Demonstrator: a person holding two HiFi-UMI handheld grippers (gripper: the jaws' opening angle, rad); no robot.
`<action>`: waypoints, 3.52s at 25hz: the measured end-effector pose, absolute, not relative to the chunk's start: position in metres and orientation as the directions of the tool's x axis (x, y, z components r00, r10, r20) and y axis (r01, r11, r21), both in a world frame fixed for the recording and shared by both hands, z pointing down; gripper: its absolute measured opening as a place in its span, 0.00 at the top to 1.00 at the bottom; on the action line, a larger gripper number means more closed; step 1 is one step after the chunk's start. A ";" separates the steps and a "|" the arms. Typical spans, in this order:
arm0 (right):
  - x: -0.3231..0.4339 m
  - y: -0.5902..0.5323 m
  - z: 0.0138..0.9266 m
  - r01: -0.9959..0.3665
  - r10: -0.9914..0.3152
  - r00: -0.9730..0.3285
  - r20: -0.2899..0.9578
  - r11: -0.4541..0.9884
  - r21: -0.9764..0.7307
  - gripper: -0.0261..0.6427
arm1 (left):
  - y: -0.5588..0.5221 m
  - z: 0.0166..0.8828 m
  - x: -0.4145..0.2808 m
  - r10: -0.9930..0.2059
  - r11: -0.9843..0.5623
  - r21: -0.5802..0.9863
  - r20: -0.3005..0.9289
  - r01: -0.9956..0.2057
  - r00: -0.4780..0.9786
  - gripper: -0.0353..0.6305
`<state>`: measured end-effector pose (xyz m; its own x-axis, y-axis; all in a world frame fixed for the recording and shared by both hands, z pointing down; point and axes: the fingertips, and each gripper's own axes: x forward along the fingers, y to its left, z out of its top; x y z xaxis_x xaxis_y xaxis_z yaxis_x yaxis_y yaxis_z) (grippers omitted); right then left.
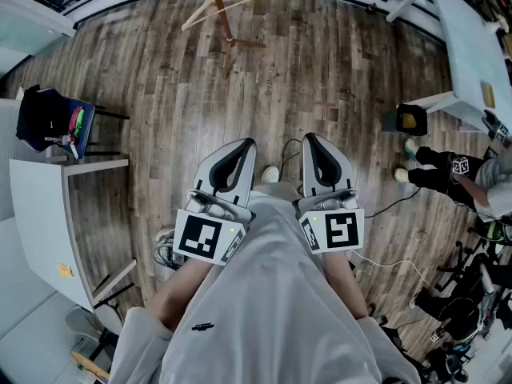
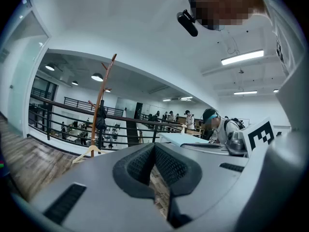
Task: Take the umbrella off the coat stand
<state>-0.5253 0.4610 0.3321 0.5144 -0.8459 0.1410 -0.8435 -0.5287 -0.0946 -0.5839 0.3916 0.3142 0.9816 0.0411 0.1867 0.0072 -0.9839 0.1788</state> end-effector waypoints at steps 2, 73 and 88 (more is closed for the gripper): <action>-0.528 0.461 0.333 -0.844 -0.846 0.513 0.144 -0.528 -0.096 0.91 | 0.397 0.316 -0.586 0.050 -0.986 0.165 0.197 0.017 0.979 0.92; 0.091 0.022 0.310 -0.989 -0.987 -0.089 0.135 0.072 -0.128 0.91 | -0.020 0.324 0.002 -0.401 -0.853 0.240 0.265 -0.463 0.877 0.92; 0.114 -0.016 0.339 -0.907 -0.907 -0.406 0.110 0.385 -0.172 0.91 | -0.031 0.344 0.034 -0.653 -0.669 0.218 0.285 -0.711 0.702 0.92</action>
<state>0.1144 -0.0161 0.3386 -0.4057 -0.9074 0.1098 -0.9069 0.3846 -0.1721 0.0340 -0.0312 0.3444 0.7018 -0.6531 0.2845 -0.7108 -0.6686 0.2184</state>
